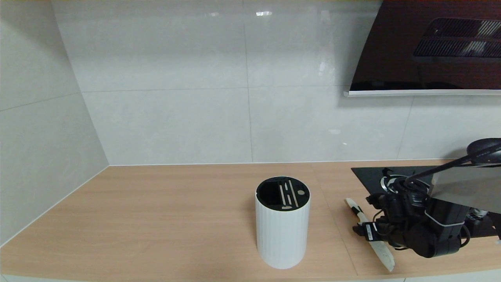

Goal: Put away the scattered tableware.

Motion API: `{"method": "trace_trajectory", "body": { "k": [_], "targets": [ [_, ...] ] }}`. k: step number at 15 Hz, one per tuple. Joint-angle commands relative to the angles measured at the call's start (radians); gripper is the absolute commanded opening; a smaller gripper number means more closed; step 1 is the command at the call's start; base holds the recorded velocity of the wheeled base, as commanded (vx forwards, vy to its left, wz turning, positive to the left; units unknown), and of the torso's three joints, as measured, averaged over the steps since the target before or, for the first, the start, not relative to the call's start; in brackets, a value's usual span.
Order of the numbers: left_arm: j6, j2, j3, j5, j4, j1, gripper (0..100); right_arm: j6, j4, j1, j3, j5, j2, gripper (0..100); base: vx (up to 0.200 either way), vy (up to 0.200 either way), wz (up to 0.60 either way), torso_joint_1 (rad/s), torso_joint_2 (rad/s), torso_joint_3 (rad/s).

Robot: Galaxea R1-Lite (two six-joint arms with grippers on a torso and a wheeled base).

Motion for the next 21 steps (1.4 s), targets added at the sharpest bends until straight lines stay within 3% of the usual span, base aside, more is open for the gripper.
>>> {"method": "trace_trajectory", "body": {
  "k": [1, 11, 15, 17, 19, 20, 21],
  "targets": [
    [0.0, 0.0, 0.0, 0.0, 0.0, 0.0, 100, -0.001, 0.002, 0.001, 0.005, -0.001, -0.002, 0, 0.0, 0.0, 0.0, 0.0, 0.0, 0.0],
    [0.0, 0.0, 0.0, 0.001, 0.0, 0.0, 100, -0.001, -0.01, 0.002, 0.028, 0.001, -0.01, 0, 0.0, 0.0, 0.0, 0.0, 0.0, 0.0],
    [0.002, 0.0, 0.0, 0.001, 0.0, 0.0, 100, 0.022, -0.183, 0.014, 0.123, 0.009, -0.108, 0, 0.0, 0.0, 0.0, 0.0, 0.0, 0.0],
    [0.002, 0.0, -0.002, 0.001, -0.005, 0.0, 100, 0.02, -0.186, 0.025, 0.142, 0.007, -0.203, 0, 0.0, 0.0, 0.0, 0.0, 0.0, 0.0],
    [-0.002, 0.008, -0.097, -0.016, 0.026, -0.001, 100, 0.02, -0.173, 0.034, 0.146, 0.005, -0.318, 0, 0.0, 0.0, 0.0, 0.0, 0.0, 0.0],
    [-0.002, 0.008, -0.097, -0.016, 0.026, -0.001, 100, 0.02, -0.173, 0.034, 0.146, 0.005, -0.318, 0, 0.0, 0.0, 0.0, 0.0, 0.0, 0.0],
    [-0.002, 0.164, -0.284, -0.114, 0.149, -0.03, 100, 0.02, -0.093, 0.036, 0.108, 0.005, -0.438, 0, 0.0, 0.0, 0.0, 0.0, 0.0, 0.0]
  ]
}}
